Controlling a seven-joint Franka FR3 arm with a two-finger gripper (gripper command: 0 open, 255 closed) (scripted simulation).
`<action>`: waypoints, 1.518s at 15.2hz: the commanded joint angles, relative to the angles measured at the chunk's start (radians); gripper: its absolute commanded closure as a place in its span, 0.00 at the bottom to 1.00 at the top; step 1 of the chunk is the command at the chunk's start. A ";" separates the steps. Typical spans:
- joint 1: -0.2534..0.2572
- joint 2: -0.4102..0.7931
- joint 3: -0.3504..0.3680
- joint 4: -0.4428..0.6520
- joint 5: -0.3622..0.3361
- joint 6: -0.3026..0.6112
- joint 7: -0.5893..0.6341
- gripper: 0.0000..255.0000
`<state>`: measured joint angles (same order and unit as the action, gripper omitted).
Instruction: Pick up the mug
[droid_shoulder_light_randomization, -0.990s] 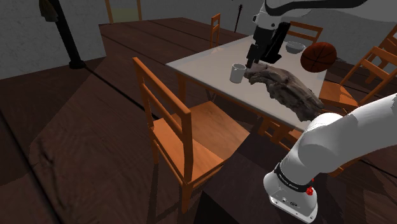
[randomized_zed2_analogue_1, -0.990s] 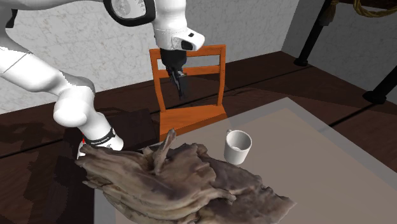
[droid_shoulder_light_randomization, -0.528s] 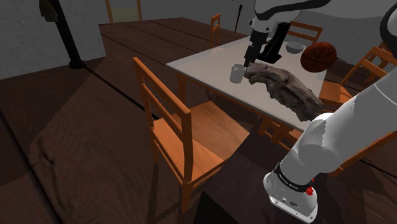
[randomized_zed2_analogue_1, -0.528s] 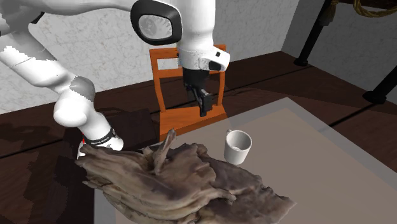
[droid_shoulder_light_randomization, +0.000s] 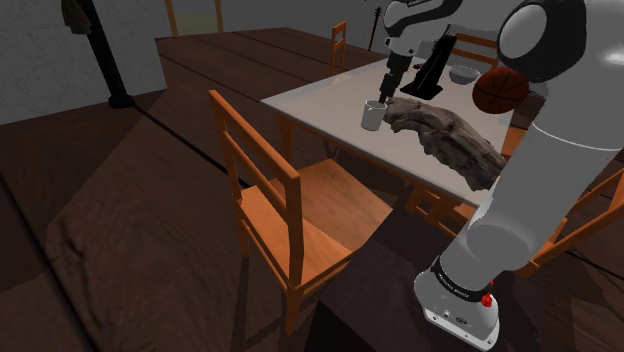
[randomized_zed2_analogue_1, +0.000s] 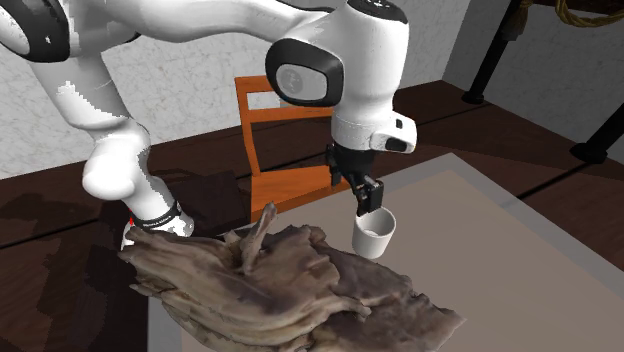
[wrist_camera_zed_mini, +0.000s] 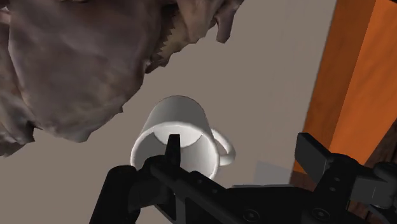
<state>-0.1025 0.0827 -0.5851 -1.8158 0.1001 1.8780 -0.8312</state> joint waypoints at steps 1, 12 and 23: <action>-0.032 0.099 -0.013 0.076 0.063 0.002 -0.072 0.00; -0.162 0.379 0.016 0.305 0.221 0.000 -0.215 0.00; -0.162 0.389 0.020 0.283 0.228 0.030 -0.221 1.00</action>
<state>-0.2649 0.4713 -0.5651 -1.5330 0.3278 1.9085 -1.0524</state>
